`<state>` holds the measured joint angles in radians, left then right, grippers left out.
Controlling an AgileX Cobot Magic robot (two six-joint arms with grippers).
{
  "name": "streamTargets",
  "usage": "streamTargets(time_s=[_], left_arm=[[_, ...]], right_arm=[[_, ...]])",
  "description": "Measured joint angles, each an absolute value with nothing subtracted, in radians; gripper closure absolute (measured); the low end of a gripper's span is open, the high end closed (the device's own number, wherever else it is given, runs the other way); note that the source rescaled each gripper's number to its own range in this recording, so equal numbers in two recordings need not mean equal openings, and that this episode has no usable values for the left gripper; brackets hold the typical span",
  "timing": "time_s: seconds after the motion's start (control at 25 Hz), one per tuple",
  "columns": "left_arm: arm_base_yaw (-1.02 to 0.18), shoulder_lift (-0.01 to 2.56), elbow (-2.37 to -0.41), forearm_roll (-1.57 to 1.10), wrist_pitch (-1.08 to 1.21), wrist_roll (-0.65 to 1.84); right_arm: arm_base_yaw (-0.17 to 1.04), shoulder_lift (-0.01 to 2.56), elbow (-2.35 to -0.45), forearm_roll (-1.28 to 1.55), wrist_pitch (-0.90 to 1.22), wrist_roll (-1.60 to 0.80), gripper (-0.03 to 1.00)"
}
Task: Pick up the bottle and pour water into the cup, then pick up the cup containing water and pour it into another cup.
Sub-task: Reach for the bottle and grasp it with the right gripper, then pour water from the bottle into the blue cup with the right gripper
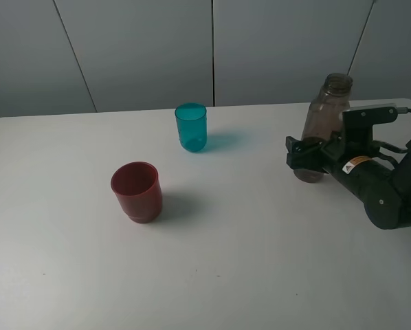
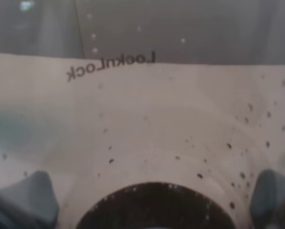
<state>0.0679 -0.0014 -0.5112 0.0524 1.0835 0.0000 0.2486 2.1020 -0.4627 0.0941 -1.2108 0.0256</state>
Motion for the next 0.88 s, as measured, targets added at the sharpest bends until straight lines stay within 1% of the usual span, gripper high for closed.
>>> streamTargets(time_s=[0.04, 0.08, 0.12, 0.16, 0.2, 0.64, 0.88], left_arm=[[0.068, -0.001, -0.511, 0.052, 1.083, 0.0], [0.068, -0.001, -0.511, 0.052, 1.083, 0.0], [0.068, -0.001, -0.511, 0.052, 1.083, 0.0], [0.068, -0.001, -0.511, 0.052, 1.083, 0.0], [0.068, -0.001, -0.511, 0.052, 1.083, 0.0], [0.068, -0.001, -0.511, 0.052, 1.083, 0.0], [0.068, -0.001, -0.511, 0.052, 1.083, 0.0]], right_arm=[[0.249, 2.102, -0.463, 0.094, -1.211, 0.026, 0.28], [0.249, 2.102, -0.463, 0.097, -1.211, 0.026, 0.53], [0.249, 2.102, -0.463, 0.097, -1.211, 0.026, 0.86], [0.249, 2.102, -0.463, 0.097, -1.211, 0.024, 0.97], [0.249, 2.102, -0.463, 0.097, -1.211, 0.024, 0.95], [0.249, 2.088, -0.463, 0.087, -1.194, 0.024, 0.95], [0.249, 1.921, -0.465, 0.057, -1.135, 0.024, 0.95]])
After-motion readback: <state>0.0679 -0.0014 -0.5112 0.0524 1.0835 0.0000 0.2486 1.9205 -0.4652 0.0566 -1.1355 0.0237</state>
